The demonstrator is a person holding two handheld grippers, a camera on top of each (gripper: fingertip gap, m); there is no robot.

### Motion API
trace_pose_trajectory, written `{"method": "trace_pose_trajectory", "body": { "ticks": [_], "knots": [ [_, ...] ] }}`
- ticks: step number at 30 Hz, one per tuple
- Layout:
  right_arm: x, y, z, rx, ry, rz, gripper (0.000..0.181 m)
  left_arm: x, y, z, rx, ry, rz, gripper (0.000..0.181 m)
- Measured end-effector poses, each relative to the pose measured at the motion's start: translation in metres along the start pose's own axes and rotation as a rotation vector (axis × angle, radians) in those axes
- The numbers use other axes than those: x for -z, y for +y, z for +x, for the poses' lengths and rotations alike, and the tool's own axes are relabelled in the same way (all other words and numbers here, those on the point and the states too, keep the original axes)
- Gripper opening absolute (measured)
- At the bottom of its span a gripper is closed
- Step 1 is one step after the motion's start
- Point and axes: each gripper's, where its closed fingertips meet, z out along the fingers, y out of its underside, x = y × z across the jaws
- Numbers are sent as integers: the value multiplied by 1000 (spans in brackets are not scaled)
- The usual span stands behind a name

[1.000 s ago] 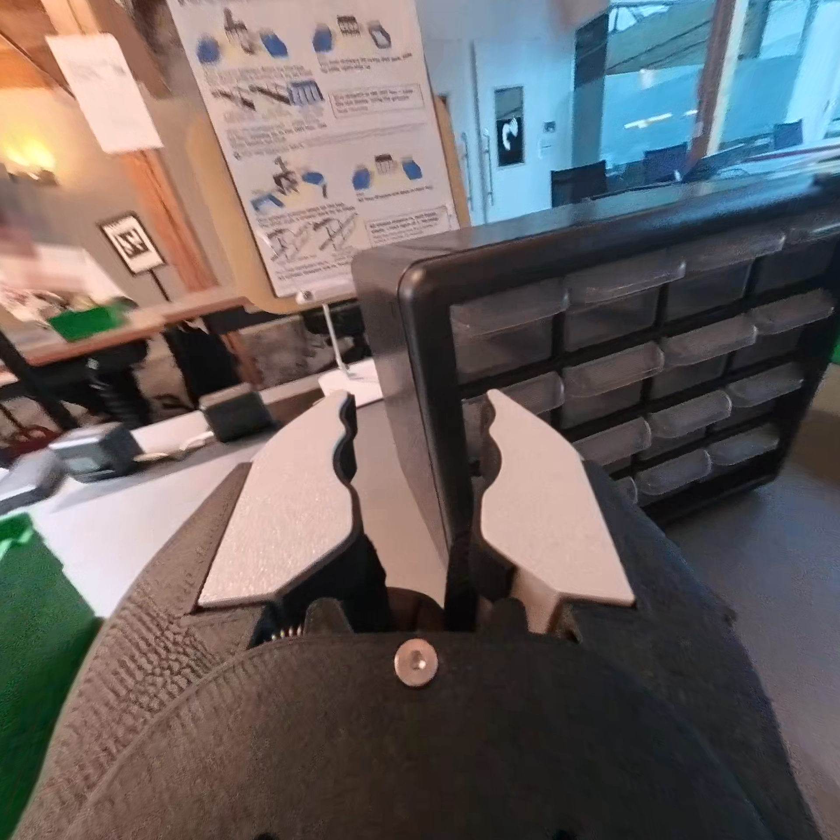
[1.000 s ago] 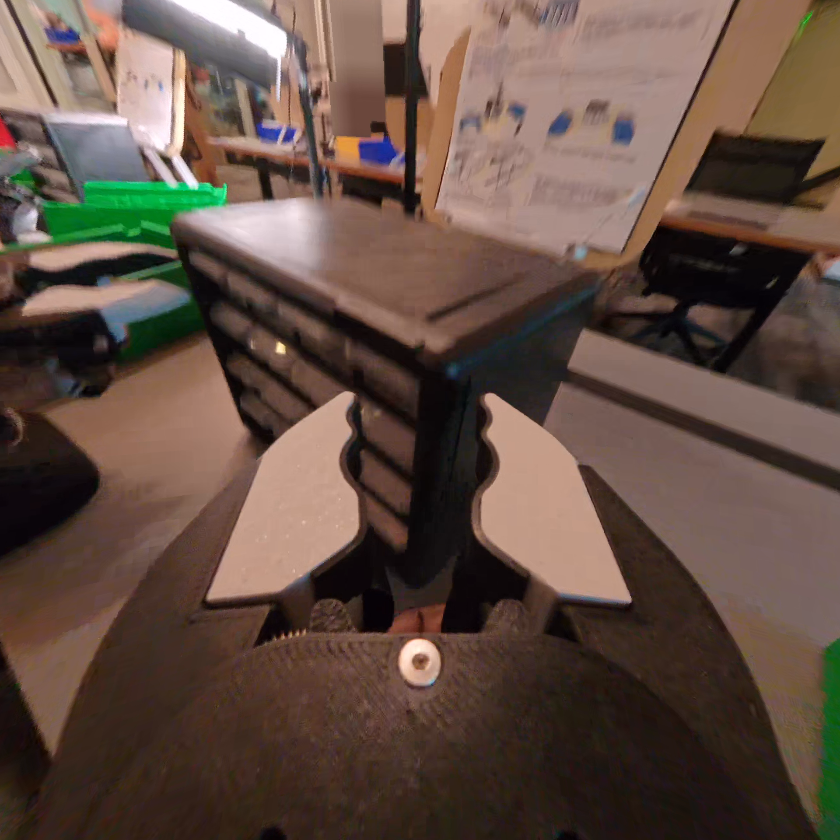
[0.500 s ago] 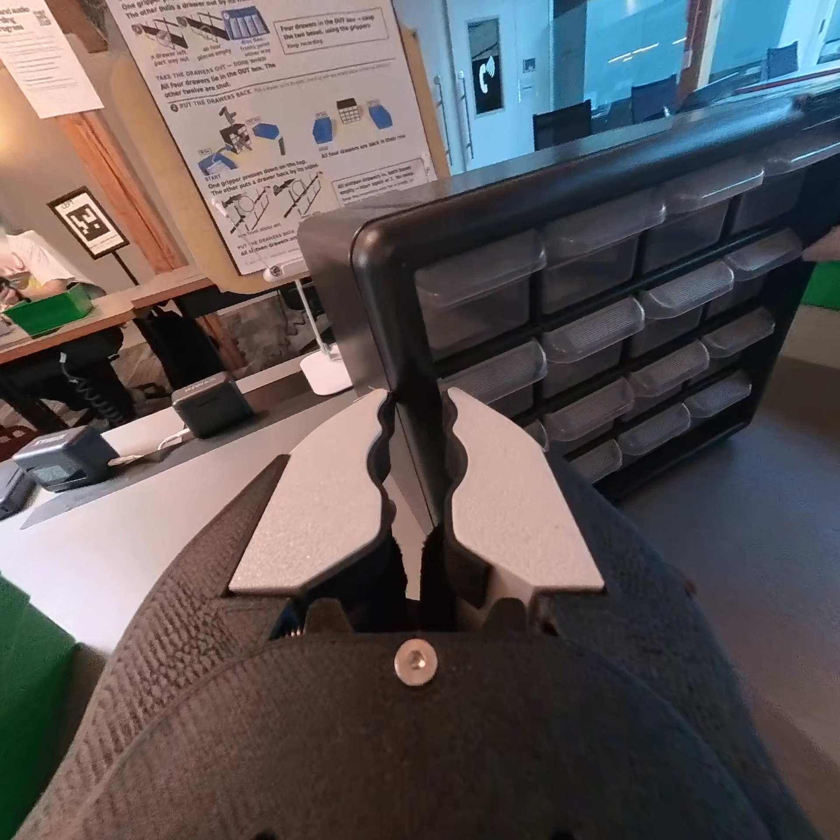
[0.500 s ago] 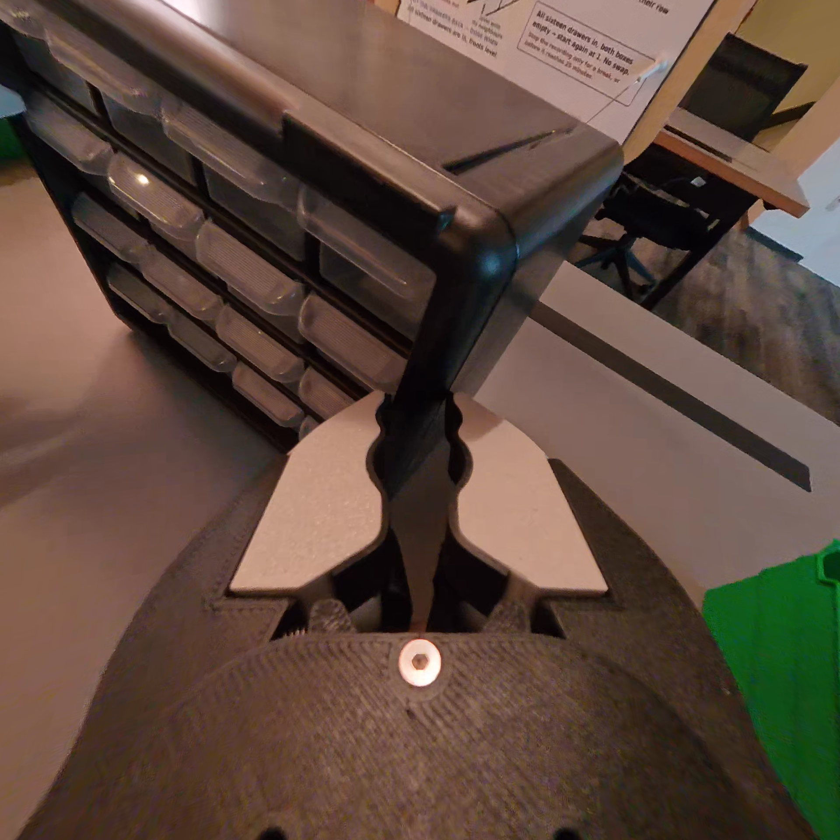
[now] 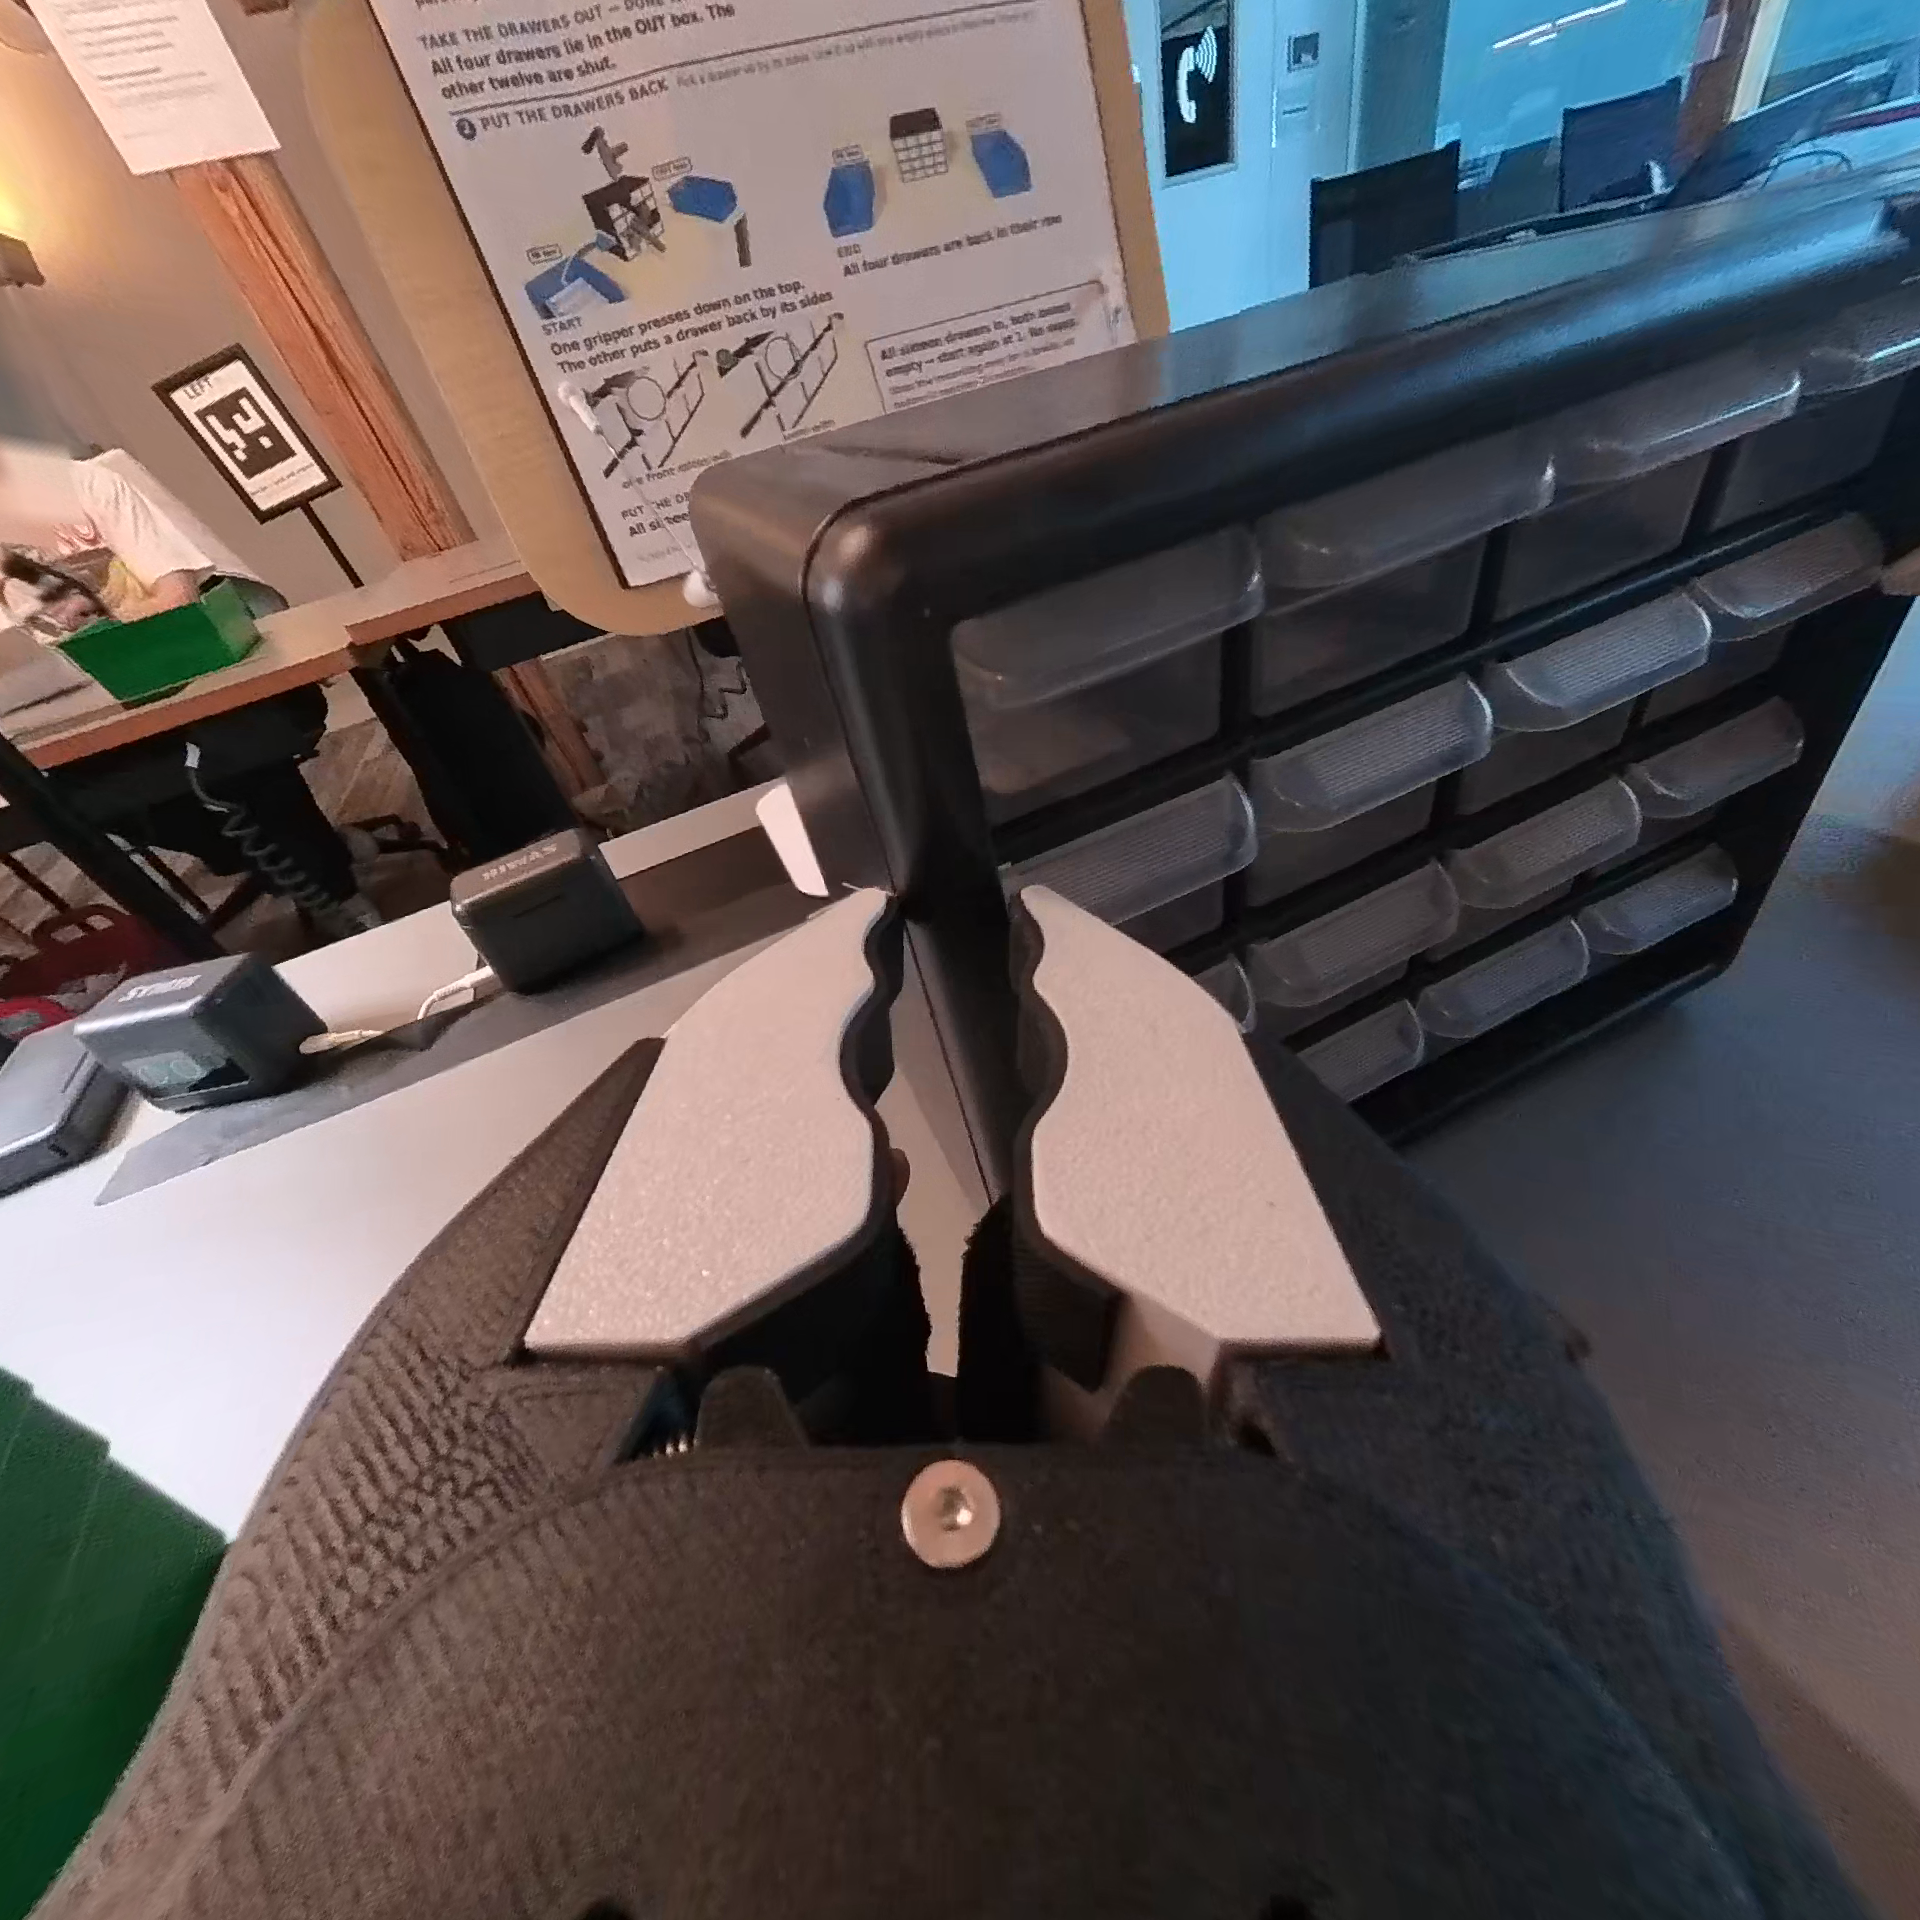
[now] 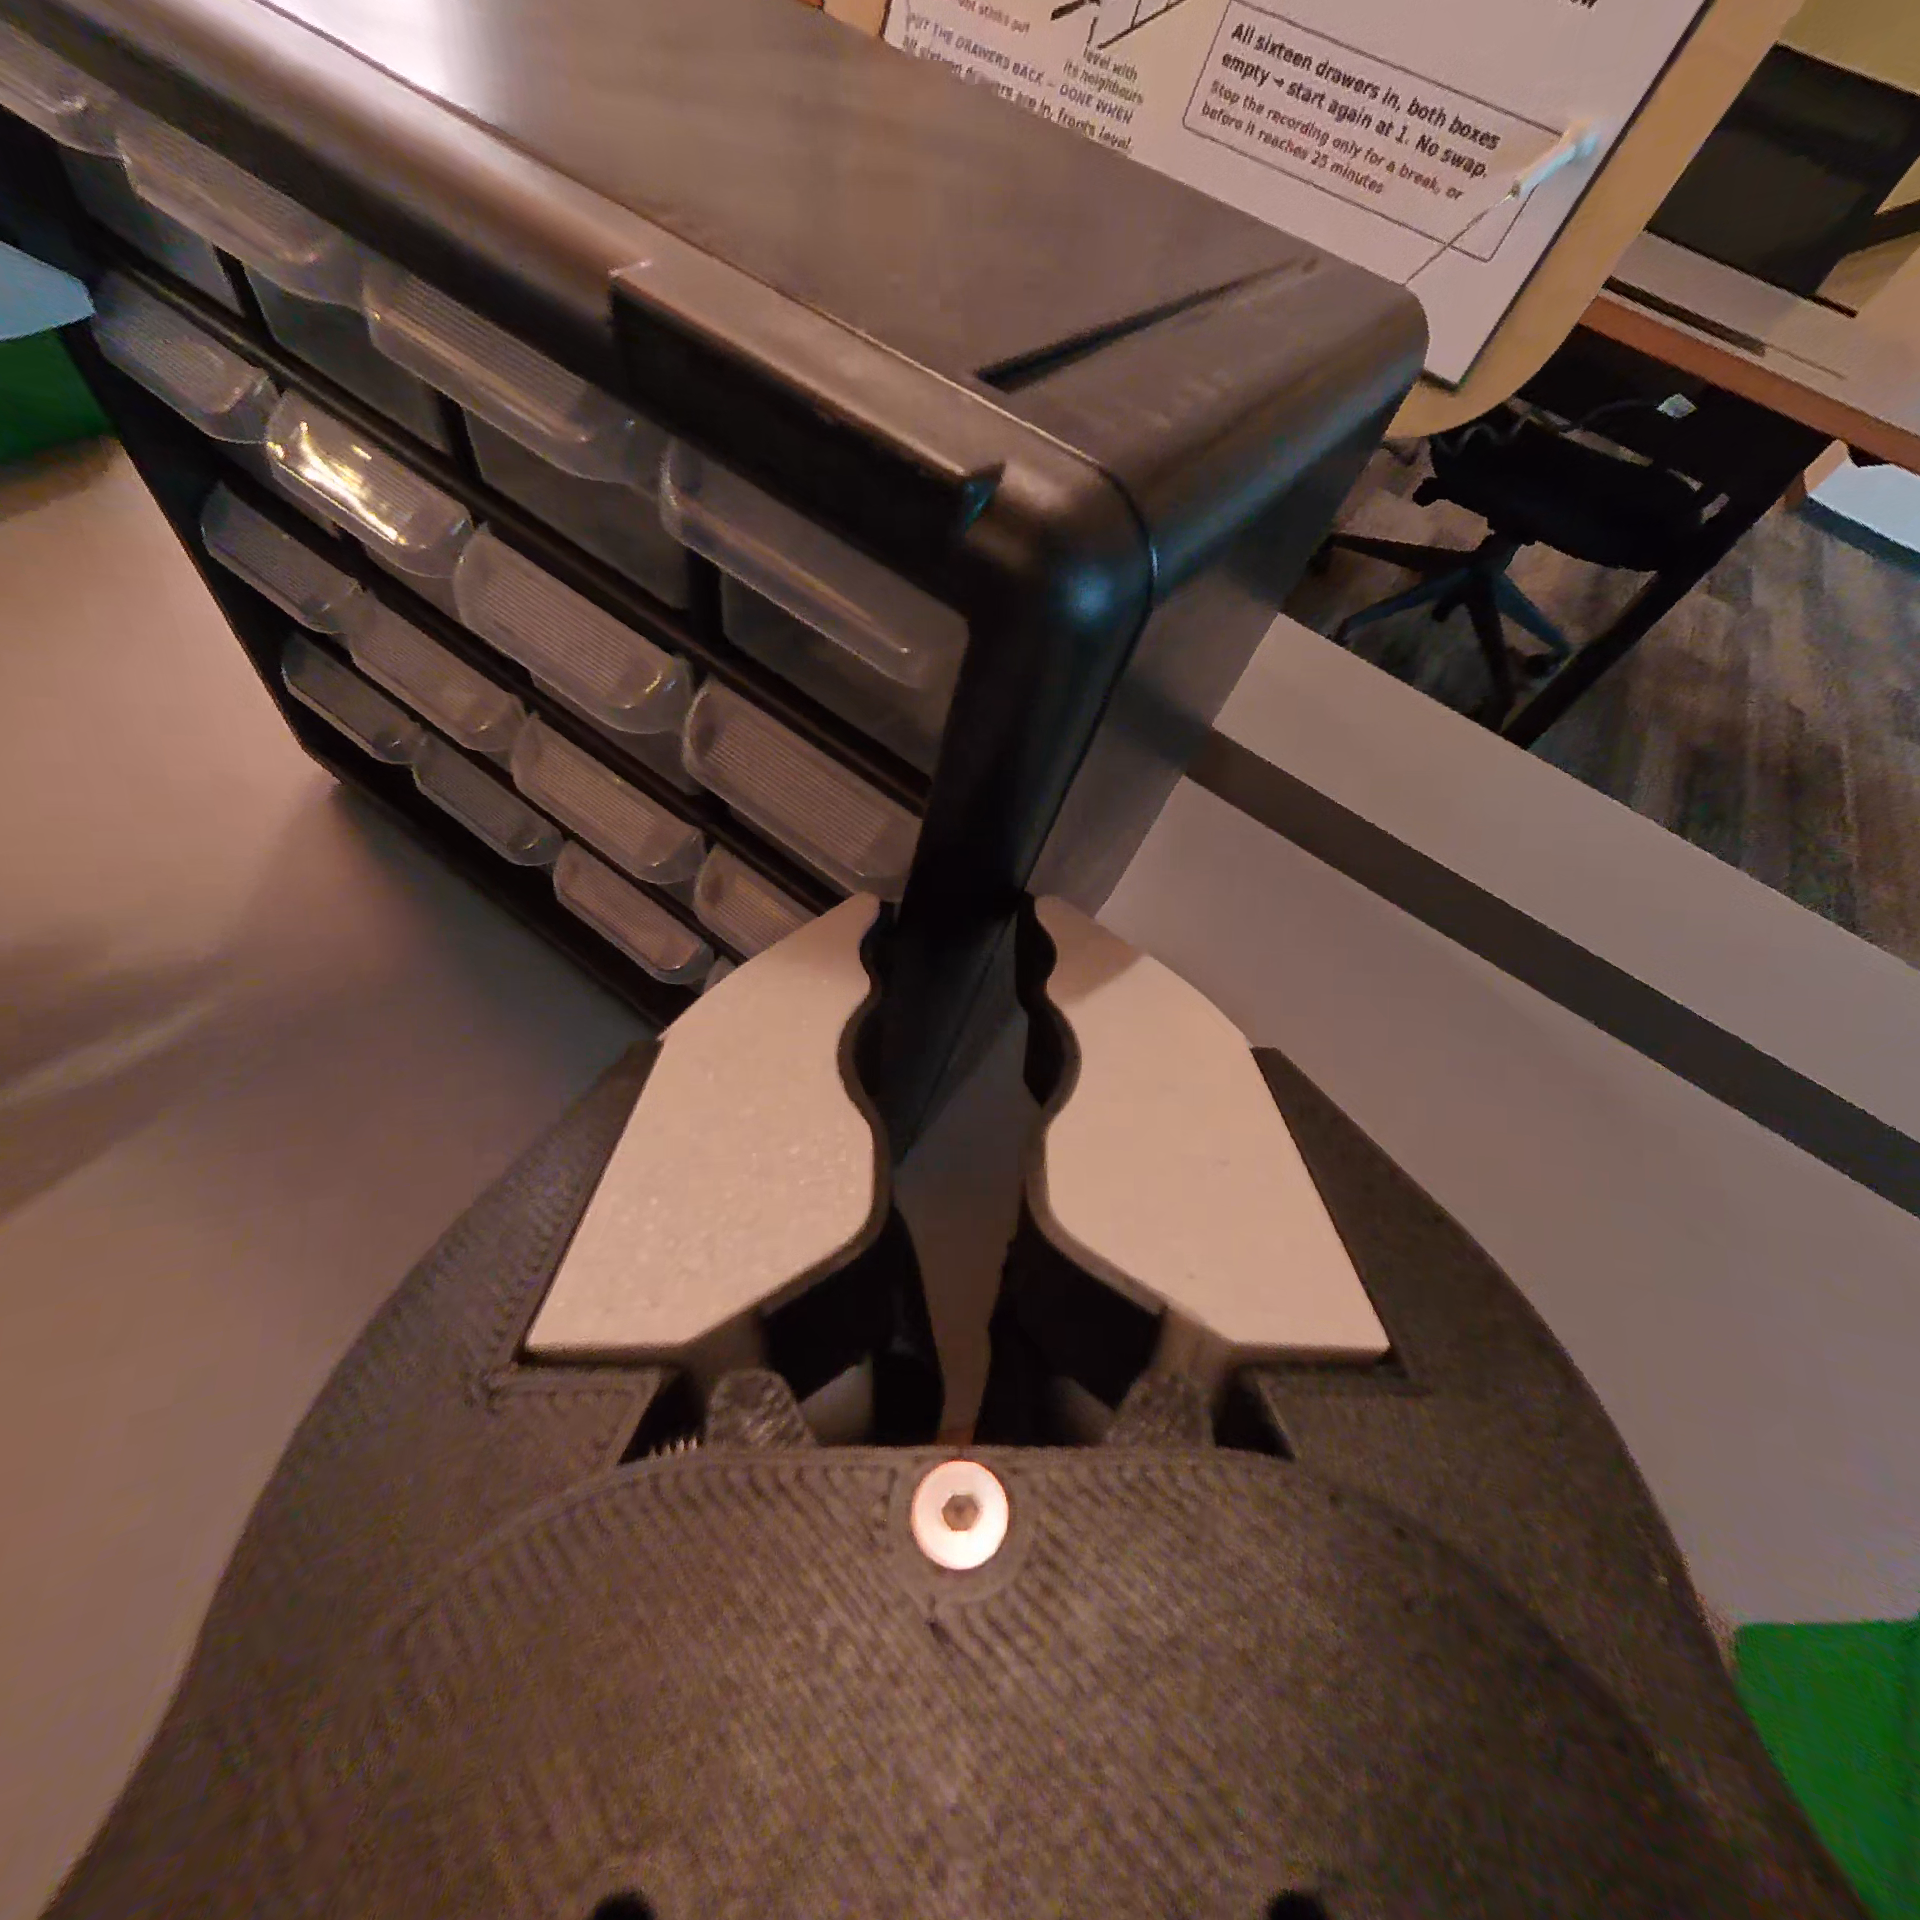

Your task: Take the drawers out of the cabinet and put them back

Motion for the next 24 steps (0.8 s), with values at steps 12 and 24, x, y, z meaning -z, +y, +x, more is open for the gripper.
{"method": "trace_pose_trajectory", "body": {
  "ticks": [12,24],
  "knots": [
    [-39,-11,17,-36,60,13,22,-38,1,-26,63,-77,3,18],
    [-57,-15,31,-66,78,52,20,-51,1,-30,66,-94,47,19]
  ]
}}
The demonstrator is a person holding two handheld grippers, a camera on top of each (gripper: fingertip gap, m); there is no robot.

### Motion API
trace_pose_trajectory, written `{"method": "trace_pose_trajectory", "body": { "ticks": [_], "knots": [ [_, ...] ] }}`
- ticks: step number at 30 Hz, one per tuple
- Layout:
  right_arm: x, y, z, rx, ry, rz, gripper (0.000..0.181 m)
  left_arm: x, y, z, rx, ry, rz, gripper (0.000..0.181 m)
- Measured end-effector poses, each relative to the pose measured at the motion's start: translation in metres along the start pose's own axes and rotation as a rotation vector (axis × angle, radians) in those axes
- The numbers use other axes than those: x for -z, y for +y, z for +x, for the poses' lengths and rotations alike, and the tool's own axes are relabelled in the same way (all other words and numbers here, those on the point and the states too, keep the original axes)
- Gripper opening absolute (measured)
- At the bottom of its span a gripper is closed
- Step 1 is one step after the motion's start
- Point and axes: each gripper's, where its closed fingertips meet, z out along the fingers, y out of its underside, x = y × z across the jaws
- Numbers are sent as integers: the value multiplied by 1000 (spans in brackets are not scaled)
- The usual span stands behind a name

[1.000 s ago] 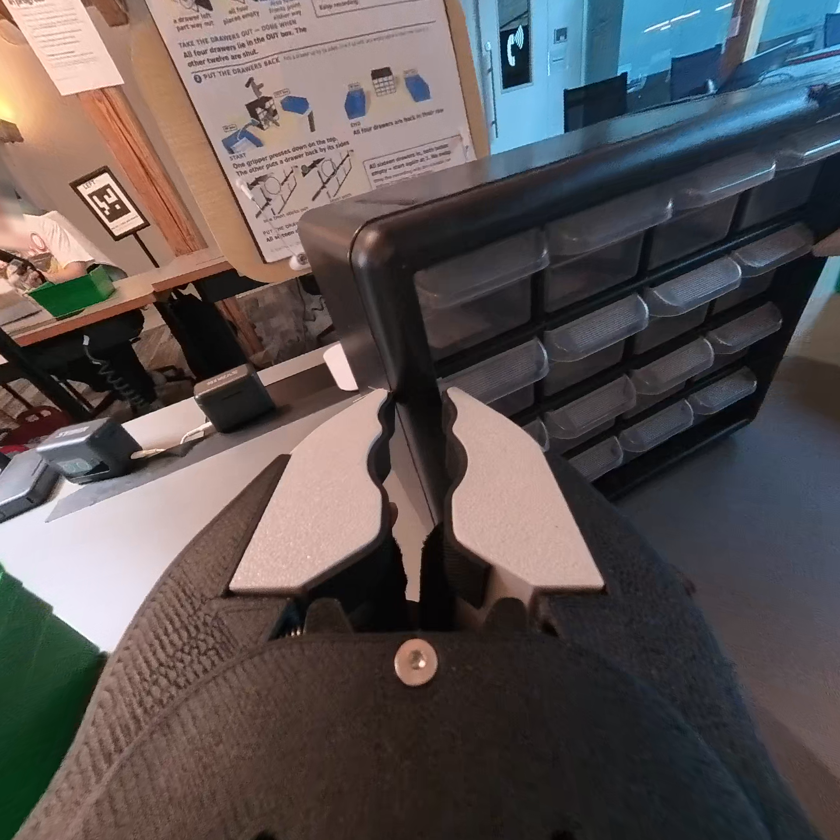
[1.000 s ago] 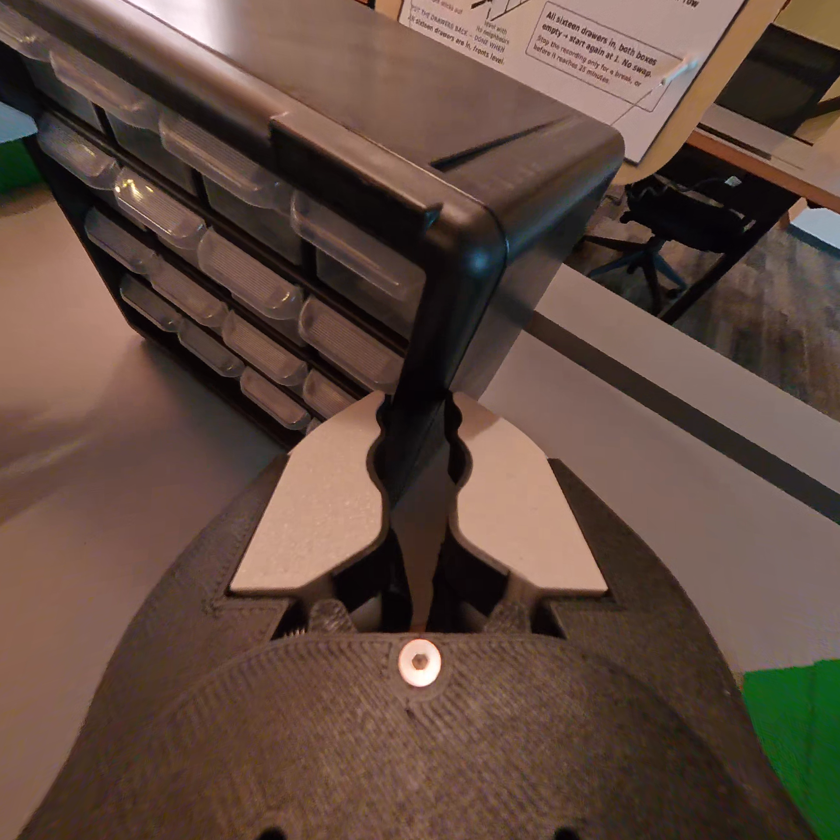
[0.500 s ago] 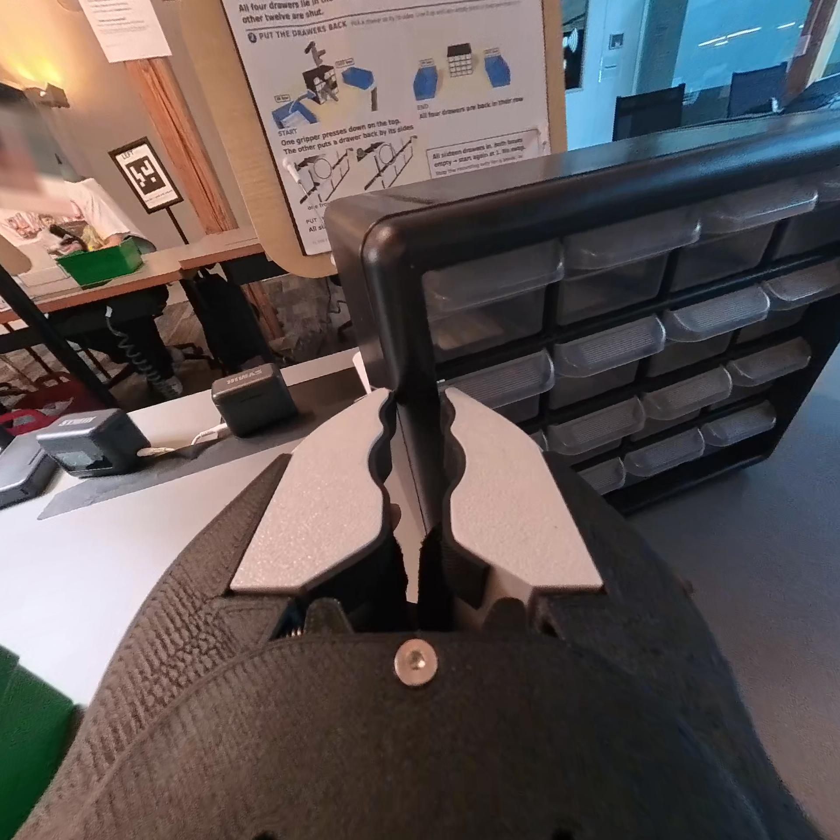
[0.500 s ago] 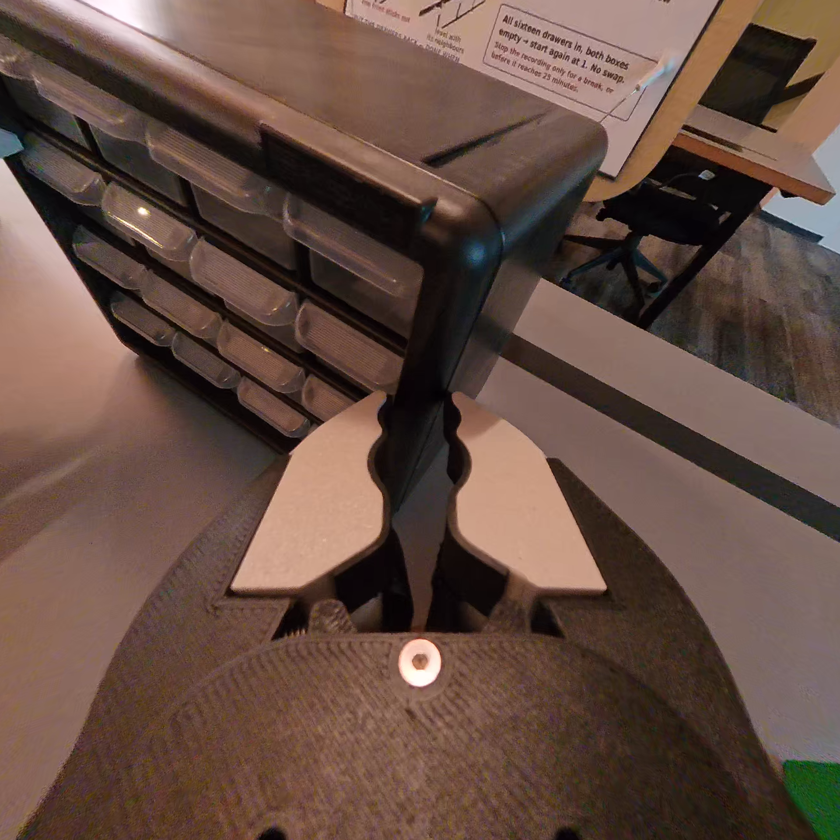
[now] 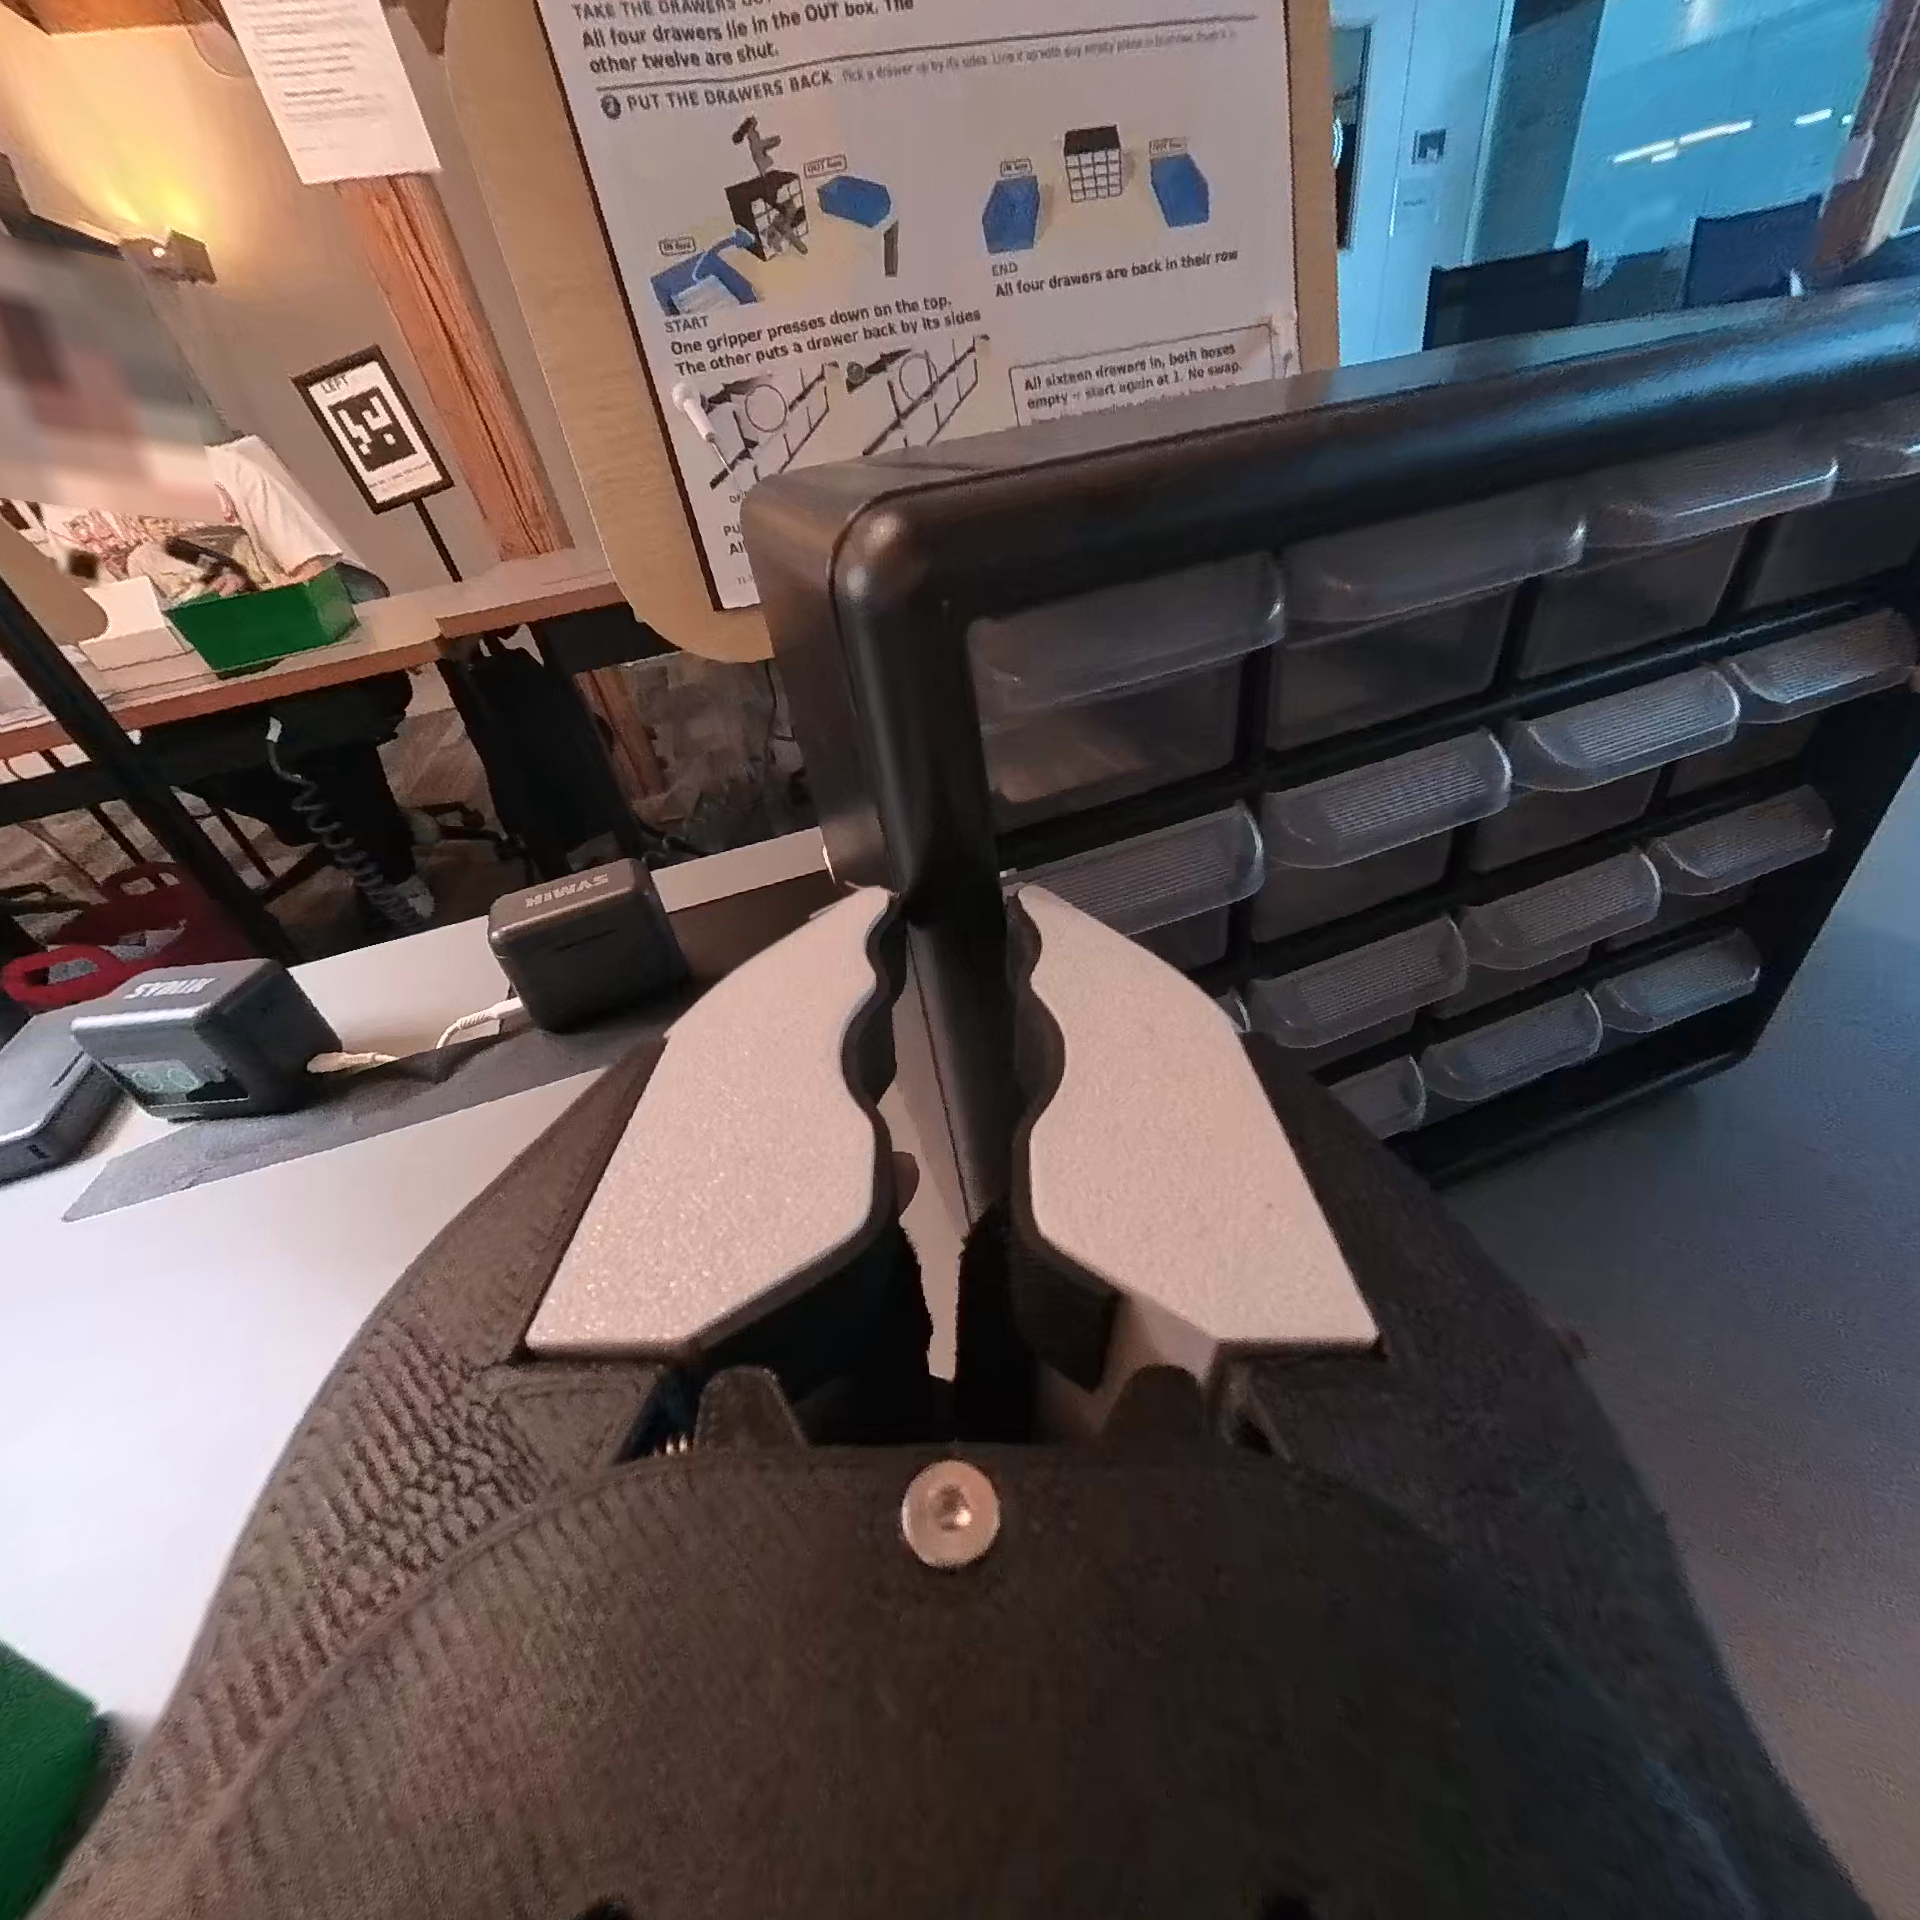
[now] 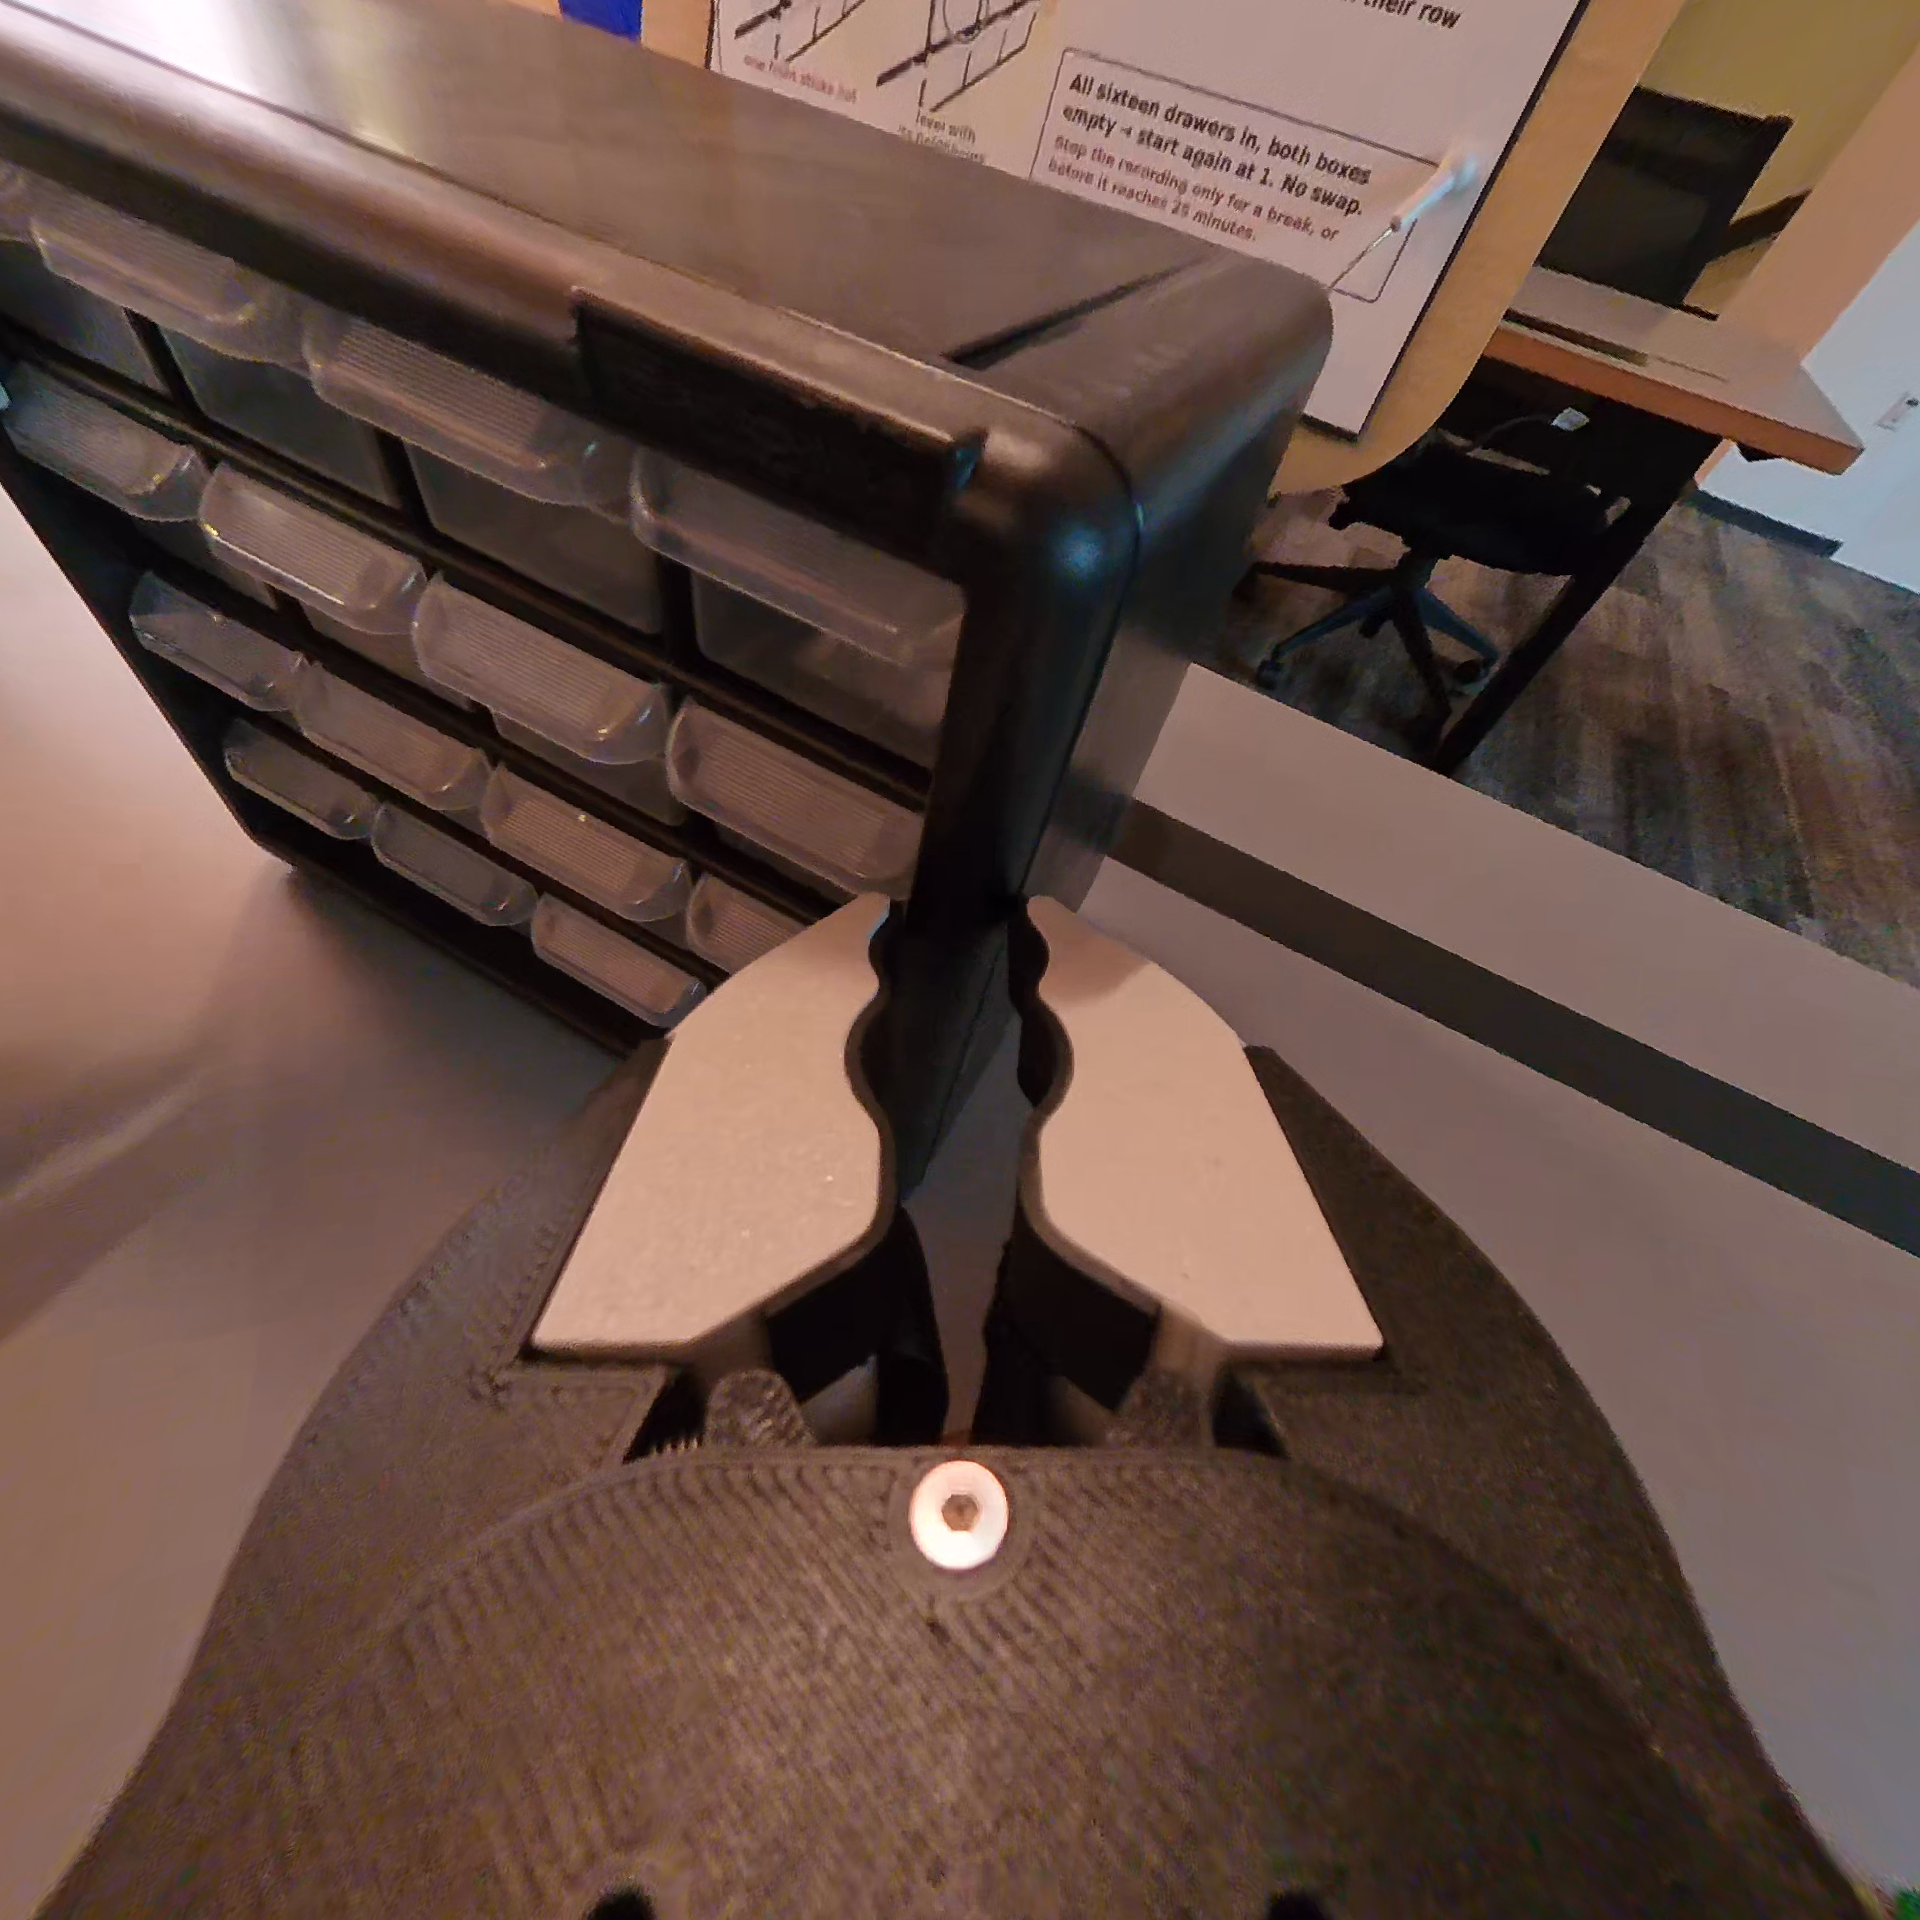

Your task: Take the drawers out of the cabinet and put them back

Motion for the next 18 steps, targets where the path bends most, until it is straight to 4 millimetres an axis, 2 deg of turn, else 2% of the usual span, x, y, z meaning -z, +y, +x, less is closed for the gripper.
{"method": "trace_pose_trajectory", "body": {
  "ticks": [12,15,18],
  "knots": [
    [-16,-4,9,-72,51,175,18,-12,-1,-5,0,-63,135,19],
    [-16,-4,8,-76,65,244,18,-11,1,-3,70,-25,188,20],
    [-19,4,7,-119,50,286,18,-12,8,2,189,60,189,28]
  ]
}}
